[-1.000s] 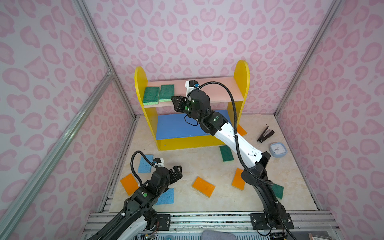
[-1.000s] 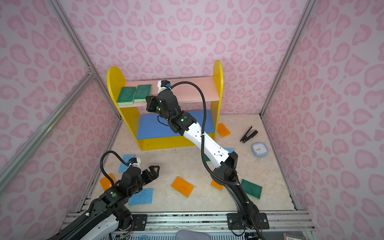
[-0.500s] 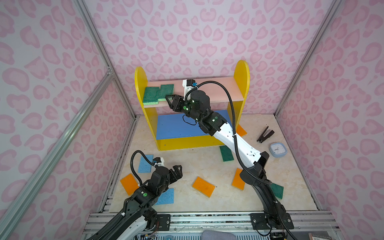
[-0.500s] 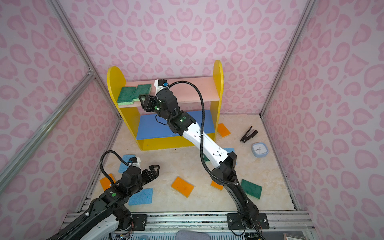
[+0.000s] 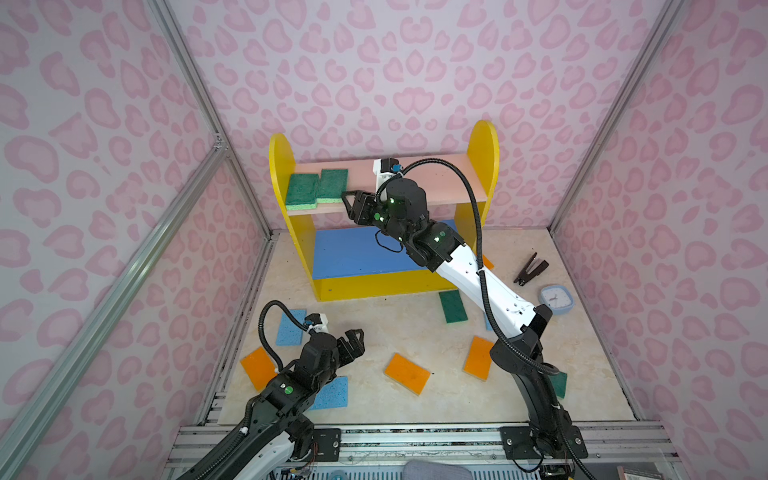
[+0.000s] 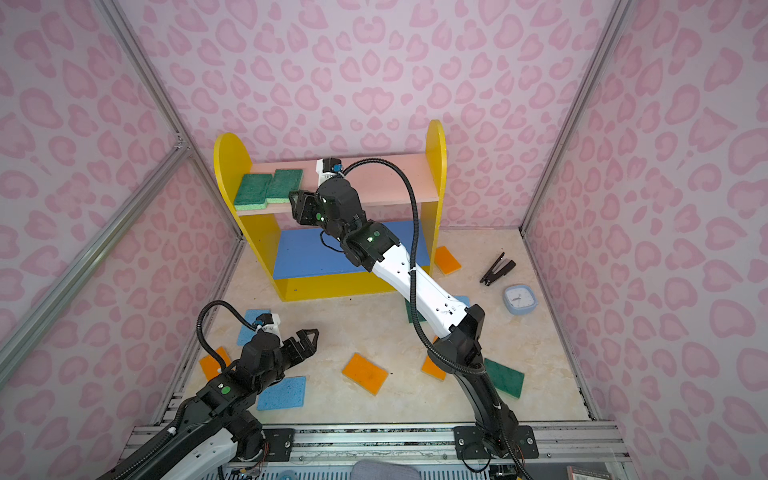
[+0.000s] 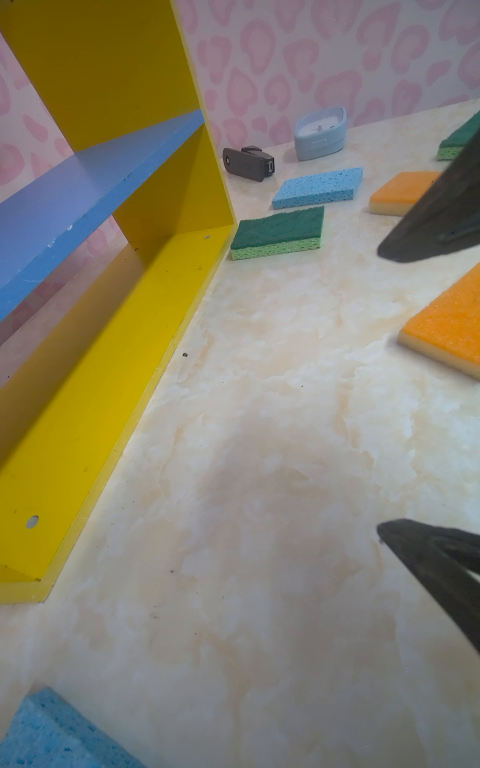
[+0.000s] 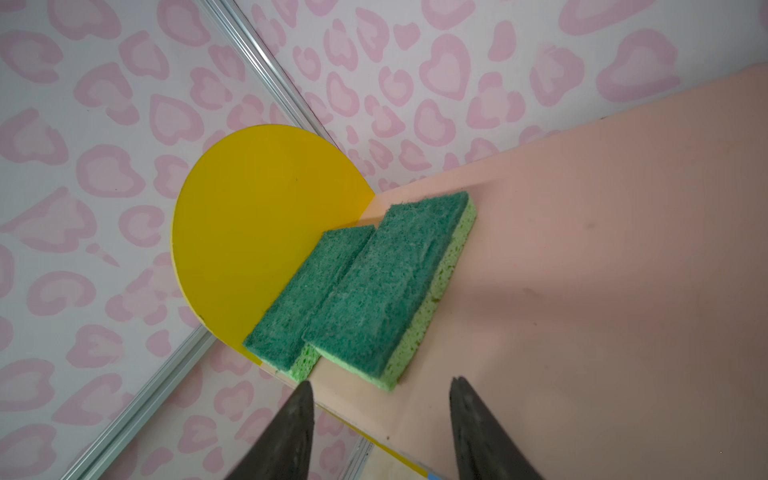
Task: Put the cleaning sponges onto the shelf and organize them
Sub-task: 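Withdraw the right gripper toward the table while the left arm reaches forward, then lower the left gripper over the green sponge while the right gripper waits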
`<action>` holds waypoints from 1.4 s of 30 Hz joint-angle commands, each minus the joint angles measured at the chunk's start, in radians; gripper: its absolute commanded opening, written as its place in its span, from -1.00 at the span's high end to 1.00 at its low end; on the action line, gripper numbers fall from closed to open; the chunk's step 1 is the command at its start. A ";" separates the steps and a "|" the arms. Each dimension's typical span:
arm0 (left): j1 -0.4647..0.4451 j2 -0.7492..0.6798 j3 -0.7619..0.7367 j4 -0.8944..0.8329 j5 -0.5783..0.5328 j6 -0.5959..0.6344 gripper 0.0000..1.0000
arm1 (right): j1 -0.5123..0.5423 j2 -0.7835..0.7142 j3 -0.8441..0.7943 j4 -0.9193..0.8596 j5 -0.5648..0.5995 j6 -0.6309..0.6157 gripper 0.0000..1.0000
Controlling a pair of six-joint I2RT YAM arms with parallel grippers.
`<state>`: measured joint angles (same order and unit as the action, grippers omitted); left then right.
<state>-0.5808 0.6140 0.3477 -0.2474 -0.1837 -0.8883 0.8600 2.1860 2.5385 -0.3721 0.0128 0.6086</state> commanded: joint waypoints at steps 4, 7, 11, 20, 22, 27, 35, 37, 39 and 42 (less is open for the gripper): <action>0.002 -0.010 0.031 -0.039 -0.009 0.076 -0.95 | 0.027 -0.102 -0.114 -0.021 0.009 -0.119 -0.12; -0.004 0.005 0.017 -0.007 0.016 0.071 -0.95 | 0.041 -0.210 -0.270 0.029 -0.009 -0.165 -0.13; -0.056 0.069 0.019 0.036 0.001 0.051 -0.95 | 0.046 -0.373 -0.514 0.091 -0.014 -0.182 -0.13; -0.209 0.286 0.048 0.181 -0.076 -0.045 -0.94 | -0.010 -0.780 -1.138 0.218 -0.040 -0.127 -0.13; -0.238 0.352 0.064 0.218 -0.083 -0.061 -0.88 | -0.059 -0.865 -1.273 0.245 -0.075 -0.088 -0.13; -0.288 0.527 0.144 0.286 -0.077 -0.062 -0.78 | -0.207 -1.064 -1.582 0.285 -0.179 0.003 -0.12; -0.305 0.758 0.315 0.337 -0.033 -0.033 -0.72 | -0.478 -1.223 -1.865 0.283 -0.375 0.081 -0.12; -0.316 0.821 0.361 0.350 -0.025 -0.036 -0.72 | -0.569 -1.233 -1.928 0.322 -0.460 0.111 -0.12; -0.329 0.873 0.393 0.378 -0.027 -0.041 -0.72 | -0.645 -1.233 -1.974 0.365 -0.529 0.139 -0.11; -0.344 0.961 0.454 0.411 -0.022 -0.051 -0.73 | -0.714 -1.213 -2.007 0.388 -0.585 0.149 -0.11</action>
<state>-0.9180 1.5223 0.7574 0.0994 -0.2096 -0.9310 0.1829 0.9604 0.5533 -0.0624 -0.4557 0.7246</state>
